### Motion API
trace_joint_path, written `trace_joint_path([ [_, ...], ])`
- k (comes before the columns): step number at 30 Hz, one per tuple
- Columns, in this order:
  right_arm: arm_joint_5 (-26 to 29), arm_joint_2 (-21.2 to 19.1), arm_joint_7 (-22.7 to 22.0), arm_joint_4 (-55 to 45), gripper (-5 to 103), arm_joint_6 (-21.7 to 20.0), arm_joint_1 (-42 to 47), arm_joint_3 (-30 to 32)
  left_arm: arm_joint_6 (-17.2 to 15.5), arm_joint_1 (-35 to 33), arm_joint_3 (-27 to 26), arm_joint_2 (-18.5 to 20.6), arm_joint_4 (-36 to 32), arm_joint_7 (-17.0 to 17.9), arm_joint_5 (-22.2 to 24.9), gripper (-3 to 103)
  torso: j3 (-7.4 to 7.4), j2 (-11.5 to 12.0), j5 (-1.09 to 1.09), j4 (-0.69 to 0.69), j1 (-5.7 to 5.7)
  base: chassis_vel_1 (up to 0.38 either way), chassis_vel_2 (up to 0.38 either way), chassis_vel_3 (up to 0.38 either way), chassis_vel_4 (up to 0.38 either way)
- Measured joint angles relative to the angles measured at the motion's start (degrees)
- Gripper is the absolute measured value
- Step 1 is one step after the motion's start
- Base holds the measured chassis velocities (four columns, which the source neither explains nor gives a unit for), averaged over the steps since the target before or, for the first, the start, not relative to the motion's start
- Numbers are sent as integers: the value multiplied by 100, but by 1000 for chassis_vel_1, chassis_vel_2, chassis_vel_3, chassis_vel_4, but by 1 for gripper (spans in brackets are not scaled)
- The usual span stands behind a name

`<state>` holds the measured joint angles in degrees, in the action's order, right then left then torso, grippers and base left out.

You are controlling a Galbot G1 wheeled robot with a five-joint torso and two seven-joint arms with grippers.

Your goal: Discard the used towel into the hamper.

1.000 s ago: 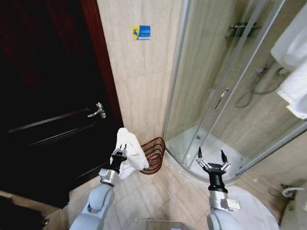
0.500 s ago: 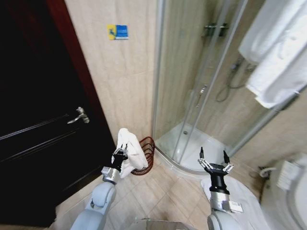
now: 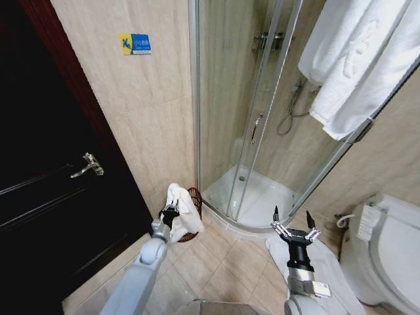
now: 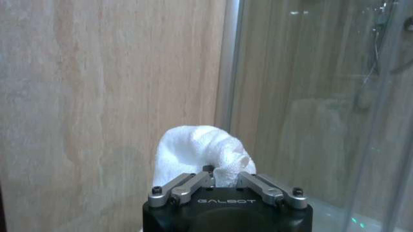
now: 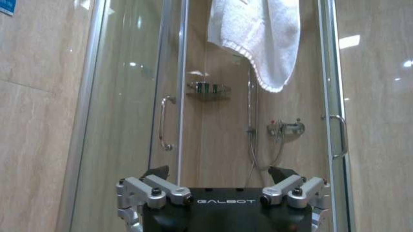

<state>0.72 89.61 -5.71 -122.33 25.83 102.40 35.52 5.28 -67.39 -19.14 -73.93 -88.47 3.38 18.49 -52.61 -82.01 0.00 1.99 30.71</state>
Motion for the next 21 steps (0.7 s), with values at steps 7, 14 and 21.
trace_joint_path([
  [7, 24, 7, 2, 96, 100, -96, -103, -27, 46, 468, 85, 44, 548, 12, 11, 6, 0, 0, 0, 0, 0, 0, 0, 0, 0],
  [14, 47, -4, -37, 159, 100, -151, -199, -27, 94, 971, 238, 47, 1153, 11, 95, 6, 0, 0, 0, 0, 0, 0, 0, 0, 0],
  [21, 52, -2, -38, 193, 100, -162, -201, -32, 221, 1613, 515, 41, 2123, 8, 180, 6, 0, 0, 0, 0, 0, 0, 0, 0, 0],
])
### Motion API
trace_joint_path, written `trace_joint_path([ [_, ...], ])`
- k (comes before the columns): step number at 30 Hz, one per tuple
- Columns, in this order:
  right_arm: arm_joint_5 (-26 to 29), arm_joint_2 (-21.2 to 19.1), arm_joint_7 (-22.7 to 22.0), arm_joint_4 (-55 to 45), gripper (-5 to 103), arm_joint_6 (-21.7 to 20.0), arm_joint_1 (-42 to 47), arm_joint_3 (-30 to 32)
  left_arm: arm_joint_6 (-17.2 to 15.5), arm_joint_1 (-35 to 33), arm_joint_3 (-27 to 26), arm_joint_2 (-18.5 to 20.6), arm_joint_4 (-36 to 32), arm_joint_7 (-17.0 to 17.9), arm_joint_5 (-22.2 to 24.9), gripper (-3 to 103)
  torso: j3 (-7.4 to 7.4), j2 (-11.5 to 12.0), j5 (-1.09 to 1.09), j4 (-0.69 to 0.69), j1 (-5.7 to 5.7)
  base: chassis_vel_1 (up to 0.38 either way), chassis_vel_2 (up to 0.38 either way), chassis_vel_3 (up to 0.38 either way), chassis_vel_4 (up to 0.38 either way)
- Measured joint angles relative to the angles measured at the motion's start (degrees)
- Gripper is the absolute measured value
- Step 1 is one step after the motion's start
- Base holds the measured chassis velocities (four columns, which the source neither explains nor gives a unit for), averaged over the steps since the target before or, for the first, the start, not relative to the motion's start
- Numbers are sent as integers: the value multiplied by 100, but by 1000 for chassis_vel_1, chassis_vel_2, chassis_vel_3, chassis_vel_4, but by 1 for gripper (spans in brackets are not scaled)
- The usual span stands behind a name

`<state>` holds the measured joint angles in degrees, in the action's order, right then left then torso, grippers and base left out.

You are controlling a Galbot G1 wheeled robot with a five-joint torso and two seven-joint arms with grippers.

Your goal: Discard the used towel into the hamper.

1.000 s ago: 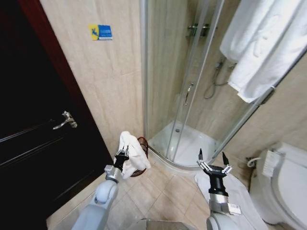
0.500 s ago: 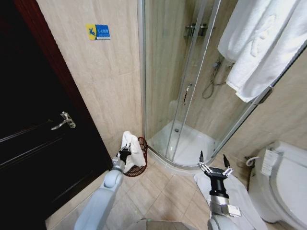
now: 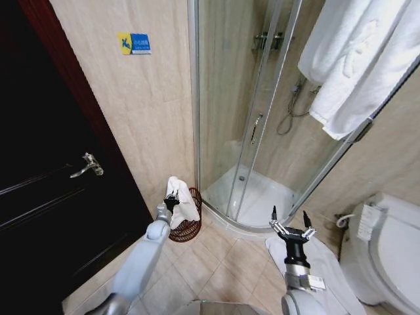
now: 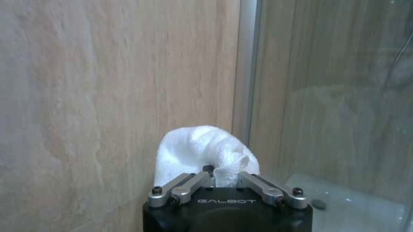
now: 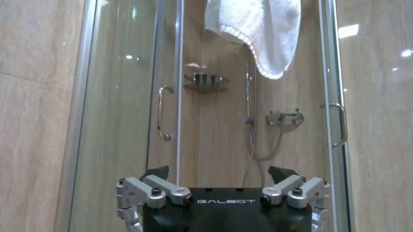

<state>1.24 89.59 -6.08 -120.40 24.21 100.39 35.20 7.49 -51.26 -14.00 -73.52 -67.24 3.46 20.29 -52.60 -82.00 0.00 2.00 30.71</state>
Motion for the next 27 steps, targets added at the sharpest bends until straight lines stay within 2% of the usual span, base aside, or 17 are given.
trace_joint_path([
  [7, 4, -5, 23, -3, 100, -4, 31, 25, 112, 446, 188, -136, 717, -23, 1, 6, 0, 0, 1, 0, 0, -7, -6, 11, 6],
  [11, 17, -3, 23, -7, 100, -4, 33, 36, 127, 527, 188, -179, 852, -24, 14, 6, 0, 0, 1, 0, 0, -66, -57, 89, 64],
  [14, 74, -4, 83, 51, 100, 154, -3, 44, 166, 637, 183, -217, 1049, -19, 14, 6, 0, 0, -1, -1, 0, -132, -137, 104, 144],
  [27, 77, 6, 146, 146, 100, 415, -19, 44, 222, 829, 208, -296, 1277, 223, 90, 6, 0, 0, 1, 1, 0, -35, -33, 29, 25],
])
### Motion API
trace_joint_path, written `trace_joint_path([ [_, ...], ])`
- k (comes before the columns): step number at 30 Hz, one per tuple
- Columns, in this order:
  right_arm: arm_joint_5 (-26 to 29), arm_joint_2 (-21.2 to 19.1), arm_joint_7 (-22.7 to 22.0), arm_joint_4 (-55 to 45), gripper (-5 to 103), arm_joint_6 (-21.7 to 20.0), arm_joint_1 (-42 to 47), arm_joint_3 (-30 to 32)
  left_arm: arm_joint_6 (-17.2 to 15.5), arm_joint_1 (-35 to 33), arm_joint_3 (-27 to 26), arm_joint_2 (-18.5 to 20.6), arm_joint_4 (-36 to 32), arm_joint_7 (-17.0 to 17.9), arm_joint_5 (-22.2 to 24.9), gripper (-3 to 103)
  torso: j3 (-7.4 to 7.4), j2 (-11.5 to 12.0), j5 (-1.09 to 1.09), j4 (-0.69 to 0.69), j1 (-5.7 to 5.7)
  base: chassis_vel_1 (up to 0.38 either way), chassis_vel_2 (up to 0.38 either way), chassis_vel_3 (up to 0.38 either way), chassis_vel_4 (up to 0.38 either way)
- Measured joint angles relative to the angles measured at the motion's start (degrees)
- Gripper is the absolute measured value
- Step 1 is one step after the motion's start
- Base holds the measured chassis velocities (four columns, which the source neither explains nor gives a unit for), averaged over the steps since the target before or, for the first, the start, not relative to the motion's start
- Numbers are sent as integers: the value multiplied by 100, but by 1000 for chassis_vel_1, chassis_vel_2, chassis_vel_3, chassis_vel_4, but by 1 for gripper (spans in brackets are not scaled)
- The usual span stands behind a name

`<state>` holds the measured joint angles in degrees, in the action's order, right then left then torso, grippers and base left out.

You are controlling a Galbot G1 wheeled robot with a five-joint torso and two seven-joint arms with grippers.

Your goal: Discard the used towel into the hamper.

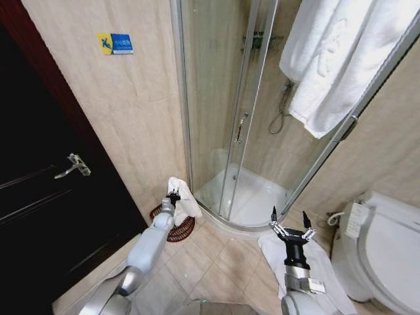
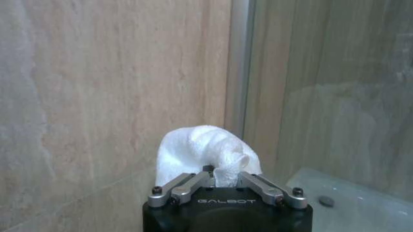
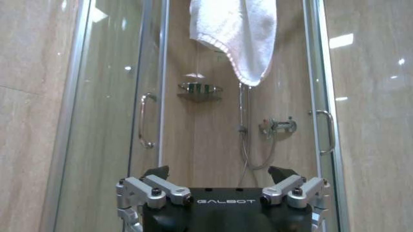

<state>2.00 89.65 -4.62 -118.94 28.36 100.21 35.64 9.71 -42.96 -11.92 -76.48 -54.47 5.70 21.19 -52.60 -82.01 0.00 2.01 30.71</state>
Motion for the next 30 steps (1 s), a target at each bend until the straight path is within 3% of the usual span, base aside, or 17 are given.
trace_joint_path([
  [21, 58, -5, 14, 90, 100, 69, -109, -17, -91, -179, 23, 54, -243, 152, 37, 6, 1, 0, 0, -1, 0, 14, 17, -2, -5],
  [30, 60, -4, 55, 92, 100, 125, -71, -16, 12, -251, 259, -6, -77, 124, -314, 6, 0, 0, 0, -3, 0, 0, 0, 0, 0],
])
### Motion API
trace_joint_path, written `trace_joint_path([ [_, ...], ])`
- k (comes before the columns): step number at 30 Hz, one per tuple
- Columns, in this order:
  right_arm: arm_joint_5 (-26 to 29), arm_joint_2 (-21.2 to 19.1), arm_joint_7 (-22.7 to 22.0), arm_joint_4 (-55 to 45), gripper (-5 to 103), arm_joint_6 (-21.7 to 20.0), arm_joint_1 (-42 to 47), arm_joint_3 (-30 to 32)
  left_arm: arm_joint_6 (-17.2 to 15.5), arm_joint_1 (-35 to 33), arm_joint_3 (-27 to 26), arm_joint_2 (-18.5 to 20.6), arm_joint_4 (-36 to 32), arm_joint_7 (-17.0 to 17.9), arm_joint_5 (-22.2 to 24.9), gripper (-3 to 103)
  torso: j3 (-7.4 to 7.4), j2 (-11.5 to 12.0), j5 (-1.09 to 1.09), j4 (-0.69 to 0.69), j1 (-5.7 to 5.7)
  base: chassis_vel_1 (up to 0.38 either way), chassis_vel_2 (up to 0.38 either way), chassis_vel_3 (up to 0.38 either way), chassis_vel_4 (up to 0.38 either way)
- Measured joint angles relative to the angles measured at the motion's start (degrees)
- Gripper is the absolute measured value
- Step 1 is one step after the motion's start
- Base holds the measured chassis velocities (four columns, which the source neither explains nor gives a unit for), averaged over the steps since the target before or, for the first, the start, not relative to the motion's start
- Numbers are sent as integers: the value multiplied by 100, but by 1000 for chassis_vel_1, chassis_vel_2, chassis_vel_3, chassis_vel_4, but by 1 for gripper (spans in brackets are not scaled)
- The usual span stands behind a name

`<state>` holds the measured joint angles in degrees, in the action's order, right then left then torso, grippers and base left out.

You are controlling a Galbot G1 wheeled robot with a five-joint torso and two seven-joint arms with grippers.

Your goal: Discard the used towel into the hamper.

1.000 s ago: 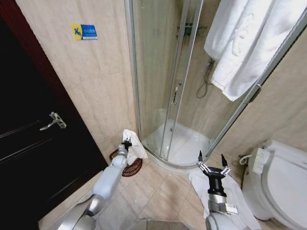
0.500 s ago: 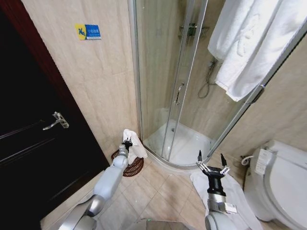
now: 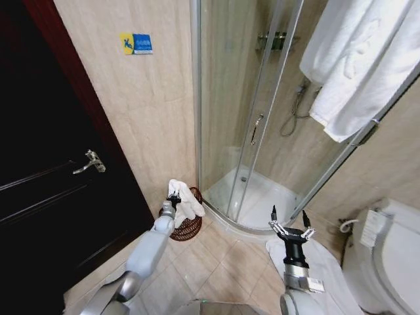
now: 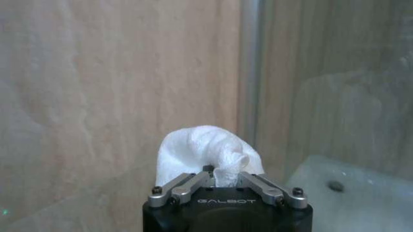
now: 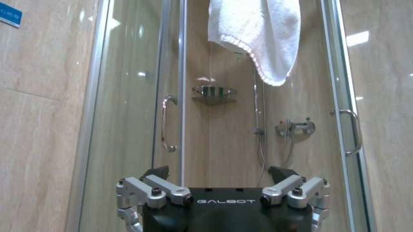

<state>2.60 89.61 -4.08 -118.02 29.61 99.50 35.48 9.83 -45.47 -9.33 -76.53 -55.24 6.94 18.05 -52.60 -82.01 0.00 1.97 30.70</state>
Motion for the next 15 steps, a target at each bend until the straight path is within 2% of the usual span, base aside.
trace_joint_path([
  [2, 4, -2, 7, 8, 100, 14, 6, 7, -29, 4, 83, -13, 43, 64, -77, 6, 0, 0, 0, 0, 0, 0, 0, 0, 0],
  [4, 13, -13, 21, 18, 100, 30, 7, 18, -196, 44, 334, -10, 145, 286, -130, 6, 0, 0, 0, 1, 0, 0, 0, 0, 0],
  [8, 16, -20, 61, 43, 100, 71, -5, 19, -468, 268, 751, 29, 406, 514, 12, 6, 0, 0, 0, 2, 0, 0, 0, 0, 0],
  [15, 39, -15, 42, 52, 100, 128, -45, 36, -530, 827, 1168, 60, 850, 605, 339, 6, 0, 0, 0, 1, 0, 0, 0, 0, 0],
])
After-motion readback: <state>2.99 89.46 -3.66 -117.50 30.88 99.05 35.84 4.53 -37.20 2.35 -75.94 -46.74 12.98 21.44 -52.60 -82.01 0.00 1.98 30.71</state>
